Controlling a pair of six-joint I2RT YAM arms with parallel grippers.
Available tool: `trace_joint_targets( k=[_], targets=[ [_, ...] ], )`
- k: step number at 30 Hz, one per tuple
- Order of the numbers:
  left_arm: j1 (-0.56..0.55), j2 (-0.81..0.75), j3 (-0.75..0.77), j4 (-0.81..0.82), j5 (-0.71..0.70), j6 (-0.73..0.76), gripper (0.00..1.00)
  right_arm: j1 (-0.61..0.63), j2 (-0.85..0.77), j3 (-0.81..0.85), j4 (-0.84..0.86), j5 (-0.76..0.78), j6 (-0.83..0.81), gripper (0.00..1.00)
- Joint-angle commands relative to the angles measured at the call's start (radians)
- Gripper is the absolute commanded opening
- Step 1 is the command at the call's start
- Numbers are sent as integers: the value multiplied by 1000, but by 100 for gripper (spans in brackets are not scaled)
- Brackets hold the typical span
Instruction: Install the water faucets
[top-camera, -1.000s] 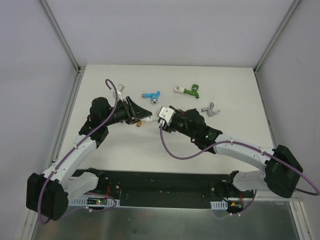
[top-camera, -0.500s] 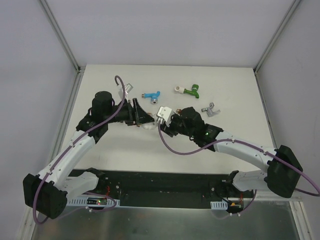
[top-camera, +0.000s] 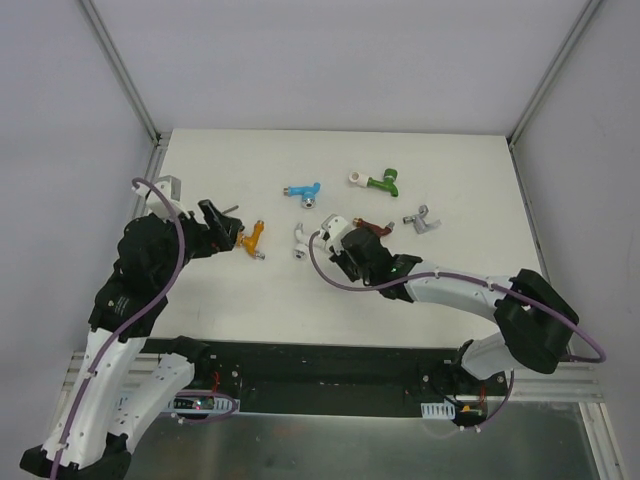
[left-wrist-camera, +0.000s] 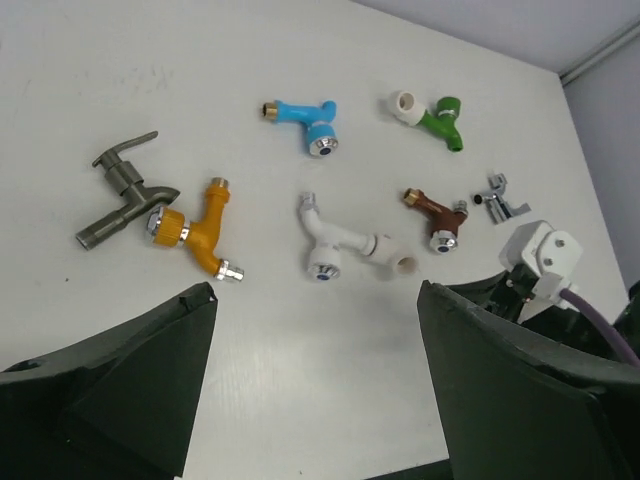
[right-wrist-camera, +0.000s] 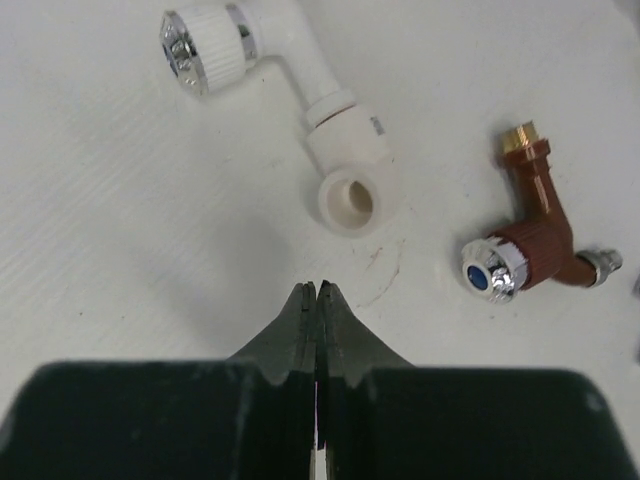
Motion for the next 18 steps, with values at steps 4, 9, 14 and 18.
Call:
trace_joint_targets(
  k=[4, 9, 14, 18],
  targets=[
    [6, 43, -95, -56, -104, 17, 88, -44, -49, -40, 46, 27, 319, 25],
    [4, 65, -108, -76, -150, 20, 94, -205, -125, -46, 8, -100, 582, 69],
    [47, 86, -82, -136, -190, -4, 99, -323, -276, -72, -44, -8, 698, 99],
    [92, 44, -77, -156, -198, -12, 99, -330, -494, -103, -158, 263, 794, 99]
  ],
)
